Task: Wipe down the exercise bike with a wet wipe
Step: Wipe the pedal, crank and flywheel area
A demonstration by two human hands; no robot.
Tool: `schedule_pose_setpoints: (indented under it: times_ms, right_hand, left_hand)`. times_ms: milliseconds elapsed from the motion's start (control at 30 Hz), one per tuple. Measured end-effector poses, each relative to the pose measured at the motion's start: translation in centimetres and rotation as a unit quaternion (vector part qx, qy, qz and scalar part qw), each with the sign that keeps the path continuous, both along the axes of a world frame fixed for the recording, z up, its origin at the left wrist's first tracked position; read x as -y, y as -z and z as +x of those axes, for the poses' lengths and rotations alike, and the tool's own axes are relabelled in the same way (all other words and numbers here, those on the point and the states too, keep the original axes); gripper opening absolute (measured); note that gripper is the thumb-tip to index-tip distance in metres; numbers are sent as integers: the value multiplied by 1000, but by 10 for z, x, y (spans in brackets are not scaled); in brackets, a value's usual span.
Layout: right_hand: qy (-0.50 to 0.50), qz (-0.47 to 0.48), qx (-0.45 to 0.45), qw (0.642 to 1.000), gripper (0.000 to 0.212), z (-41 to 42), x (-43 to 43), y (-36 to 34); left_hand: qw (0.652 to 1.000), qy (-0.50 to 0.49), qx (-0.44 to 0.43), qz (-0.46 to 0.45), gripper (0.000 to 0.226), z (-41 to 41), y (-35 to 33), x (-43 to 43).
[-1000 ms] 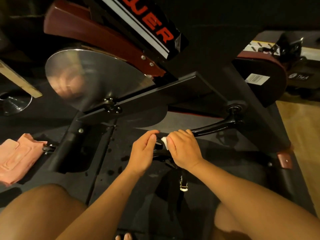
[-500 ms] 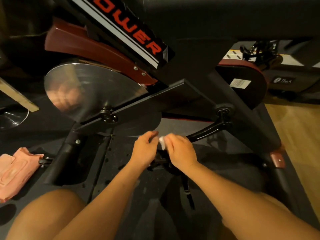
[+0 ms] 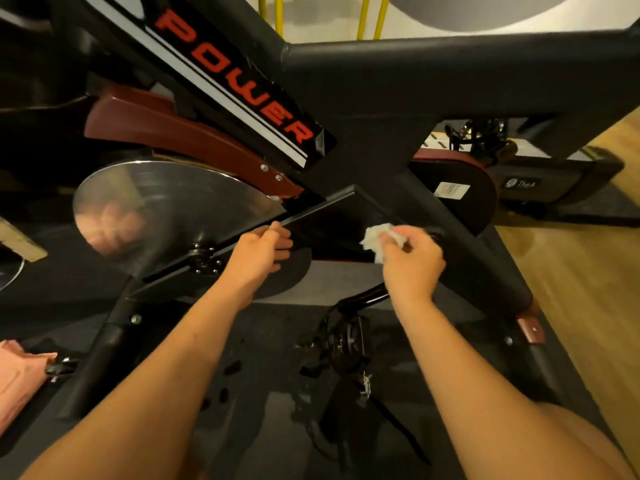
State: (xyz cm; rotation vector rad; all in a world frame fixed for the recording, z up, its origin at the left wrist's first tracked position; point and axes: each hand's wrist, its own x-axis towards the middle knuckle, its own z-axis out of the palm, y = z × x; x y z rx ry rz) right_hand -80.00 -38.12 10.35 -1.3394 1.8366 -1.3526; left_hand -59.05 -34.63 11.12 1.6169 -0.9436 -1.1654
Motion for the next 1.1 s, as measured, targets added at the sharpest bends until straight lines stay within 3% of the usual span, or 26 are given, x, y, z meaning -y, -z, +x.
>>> schedule_pose_setpoints:
  times_ms: [133,200,267,367,433,533,600,700,767,900,967,1033,1100]
  right_hand:
    - [-23,87,121,989,11,61,10,22]
    - [-59,117,112,985,22,77,16,33]
    - [-47,79,105,990,30,66,16,32]
    - [106,-59,177,977,37,24,18,15]
    - [163,-109,200,960,30,16,19,5]
    - [76,-118,98,985,27,49,8,25]
    - [-32,-93,14,995,30,70,-2,45]
    - [-10,-116,31,993,38,61,6,36]
    - [28,-140,45,989,40,43,11,20]
    - [-12,-260,-91,961,12,48,4,14]
    - [-97,-322,-183,924,6,75,8,32]
    - [-165,-322,-233,903,10,98,10,45]
    - [-170,-338,-257,890,8,92,12,43]
  left_hand:
    - [1000,29,-1,-5,42,-7,-2,6]
    - [999,51,17,-5,45,-14,2,11]
    - [997,61,36,-7,51,-17,5,14]
    - [997,78,-4,9,59,-18,7,14]
    - [996,85,-22,10,60,-18,7,14]
    - [997,81,10,-3,58,-15,6,14]
    - [991,42,113,-54,50,-13,6,11]
    - [920,-29,351,-174,40,-15,9,3]
    - [884,19,437,-163,57,-15,17,-2]
    - [864,195,456,-89,80,-14,44,-7]
    - [855,198,471,-88,80,-9,50,-5]
    - [835,187,511,-87,82,-2,52,-6]
    - [829,170,528,-69,88,4,54,-10]
